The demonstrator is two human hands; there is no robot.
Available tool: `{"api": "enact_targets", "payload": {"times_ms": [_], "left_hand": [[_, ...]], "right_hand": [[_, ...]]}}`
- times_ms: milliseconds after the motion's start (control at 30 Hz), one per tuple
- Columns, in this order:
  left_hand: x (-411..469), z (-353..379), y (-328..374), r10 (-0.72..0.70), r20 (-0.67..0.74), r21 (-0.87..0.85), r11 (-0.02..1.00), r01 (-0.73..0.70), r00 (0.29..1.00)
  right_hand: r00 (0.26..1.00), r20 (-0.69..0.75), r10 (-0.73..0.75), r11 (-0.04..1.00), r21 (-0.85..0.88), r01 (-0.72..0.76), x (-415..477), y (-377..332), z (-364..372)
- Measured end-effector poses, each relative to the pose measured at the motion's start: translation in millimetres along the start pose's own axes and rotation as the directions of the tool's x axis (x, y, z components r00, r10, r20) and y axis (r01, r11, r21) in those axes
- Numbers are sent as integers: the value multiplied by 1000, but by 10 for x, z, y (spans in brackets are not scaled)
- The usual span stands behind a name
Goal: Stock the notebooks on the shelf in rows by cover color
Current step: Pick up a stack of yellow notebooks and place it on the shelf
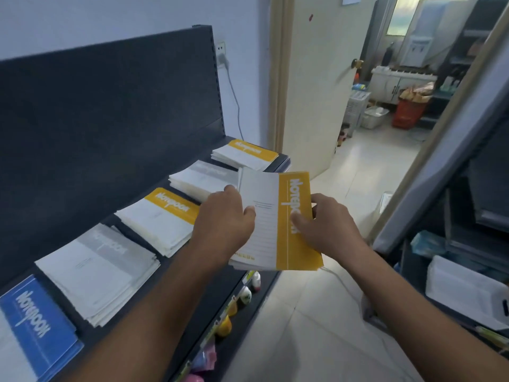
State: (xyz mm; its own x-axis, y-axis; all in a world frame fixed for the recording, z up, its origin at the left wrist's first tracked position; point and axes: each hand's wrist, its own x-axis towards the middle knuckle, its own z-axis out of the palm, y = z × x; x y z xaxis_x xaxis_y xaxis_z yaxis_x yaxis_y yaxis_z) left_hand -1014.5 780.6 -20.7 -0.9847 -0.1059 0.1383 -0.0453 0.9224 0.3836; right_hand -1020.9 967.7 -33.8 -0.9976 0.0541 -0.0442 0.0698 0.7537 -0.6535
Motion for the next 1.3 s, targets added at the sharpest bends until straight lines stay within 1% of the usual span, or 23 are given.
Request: {"api": "enact_targets", "payload": {"times_ms": [167, 467, 633, 733, 1000, 1167, 1300], "left_hand": [[455, 206, 267, 14, 7, -21, 1000, -14, 1000], [1554, 626, 535, -34, 44, -16, 999, 34, 998], [2166, 765, 575, -70, 46, -62, 995, 73, 996], [2480, 833, 507, -98, 25, -84, 991, 100, 995], [2846, 945, 164, -262, -9, -75, 963, 260, 965], [2959, 992, 9, -411, -55, -98, 909, 404, 910], [3056, 1055, -54, -474, -81, -94, 880, 466, 877]], "right_hand": [[1000, -6, 21, 1000, -9, -21, 475, 174, -150], [999, 7, 46, 997, -61, -45, 1634, 340, -293], [999, 31, 27, 995, -93, -24, 2337, 278, -319], [999, 32, -15, 995, -96, 18, 2713, 203, -252], [986, 113, -120, 986, -102, 131, 3402, -59, 152], [959, 210, -192, 965, -136, 223, 3799, -210, 427], [925, 288, -250, 940, -158, 303, 4113, -271, 589]]}}
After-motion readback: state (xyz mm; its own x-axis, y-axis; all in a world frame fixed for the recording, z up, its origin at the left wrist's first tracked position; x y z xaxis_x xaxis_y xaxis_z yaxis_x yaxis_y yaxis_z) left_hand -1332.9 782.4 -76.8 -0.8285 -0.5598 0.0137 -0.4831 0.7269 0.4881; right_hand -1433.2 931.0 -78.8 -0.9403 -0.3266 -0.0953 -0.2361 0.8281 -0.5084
